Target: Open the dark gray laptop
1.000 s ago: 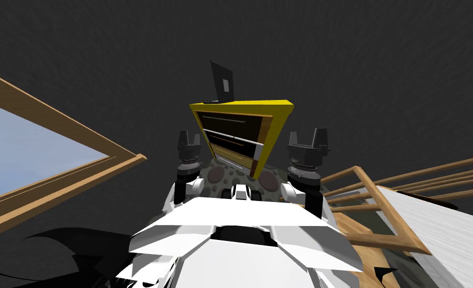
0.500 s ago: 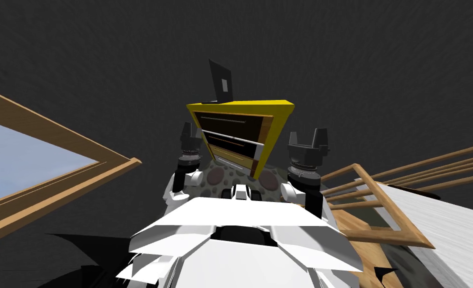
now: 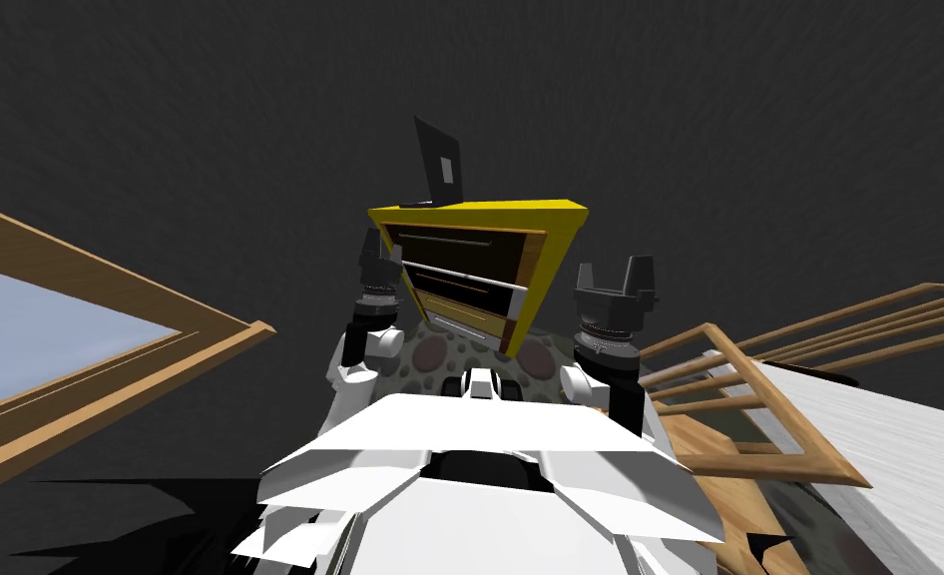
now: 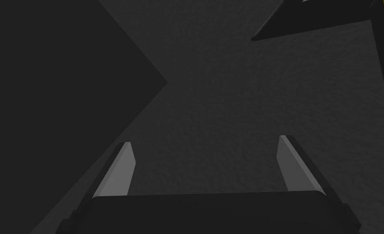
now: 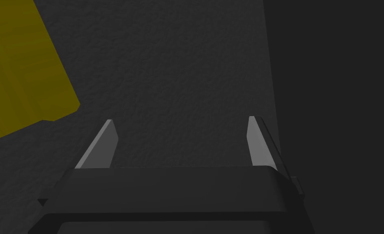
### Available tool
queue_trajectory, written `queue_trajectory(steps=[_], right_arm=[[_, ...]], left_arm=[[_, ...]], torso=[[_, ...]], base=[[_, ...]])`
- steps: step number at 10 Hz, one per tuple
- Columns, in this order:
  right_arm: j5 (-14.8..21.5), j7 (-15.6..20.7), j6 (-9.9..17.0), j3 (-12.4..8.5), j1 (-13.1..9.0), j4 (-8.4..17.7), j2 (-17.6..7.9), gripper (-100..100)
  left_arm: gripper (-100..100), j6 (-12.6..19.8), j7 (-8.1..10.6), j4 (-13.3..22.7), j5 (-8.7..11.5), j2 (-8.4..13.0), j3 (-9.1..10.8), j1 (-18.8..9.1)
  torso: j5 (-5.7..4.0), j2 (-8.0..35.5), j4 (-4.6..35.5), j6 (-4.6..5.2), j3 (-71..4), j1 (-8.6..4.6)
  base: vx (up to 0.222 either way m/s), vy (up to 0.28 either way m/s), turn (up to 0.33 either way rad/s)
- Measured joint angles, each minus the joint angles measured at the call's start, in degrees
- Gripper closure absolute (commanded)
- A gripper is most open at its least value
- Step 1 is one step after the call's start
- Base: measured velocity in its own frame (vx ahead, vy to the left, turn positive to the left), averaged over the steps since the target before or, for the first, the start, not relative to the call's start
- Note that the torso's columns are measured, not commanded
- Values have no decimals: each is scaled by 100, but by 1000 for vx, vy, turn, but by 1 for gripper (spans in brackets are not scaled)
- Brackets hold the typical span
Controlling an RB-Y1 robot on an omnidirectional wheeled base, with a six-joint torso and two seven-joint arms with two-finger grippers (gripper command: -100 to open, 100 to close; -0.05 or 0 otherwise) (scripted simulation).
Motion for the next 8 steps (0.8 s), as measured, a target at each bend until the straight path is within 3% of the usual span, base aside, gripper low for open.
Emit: queue_trajectory(steps=[8], right_arm=[[0,0,0,0,0,0,0,0]], left_arm=[[-100,1098,-301,178,657,329,225,-1226]], torso=[[-1,1,0,0,0,-4]], base=[[19,44,-63]])
